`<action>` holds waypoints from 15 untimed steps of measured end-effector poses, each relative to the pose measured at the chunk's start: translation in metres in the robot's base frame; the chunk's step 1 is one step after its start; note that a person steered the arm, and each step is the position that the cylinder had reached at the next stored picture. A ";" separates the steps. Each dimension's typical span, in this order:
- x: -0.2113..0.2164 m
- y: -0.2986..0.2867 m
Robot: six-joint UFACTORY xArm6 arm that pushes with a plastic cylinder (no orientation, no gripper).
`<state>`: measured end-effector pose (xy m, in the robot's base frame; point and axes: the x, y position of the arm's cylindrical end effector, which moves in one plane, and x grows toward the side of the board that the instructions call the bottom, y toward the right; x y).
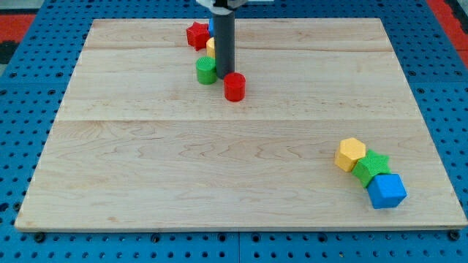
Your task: Push red circle towards bottom center
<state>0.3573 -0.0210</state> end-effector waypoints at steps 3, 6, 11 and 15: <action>0.020 0.003; 0.026 0.026; 0.136 0.026; 0.105 0.102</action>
<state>0.4625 0.0807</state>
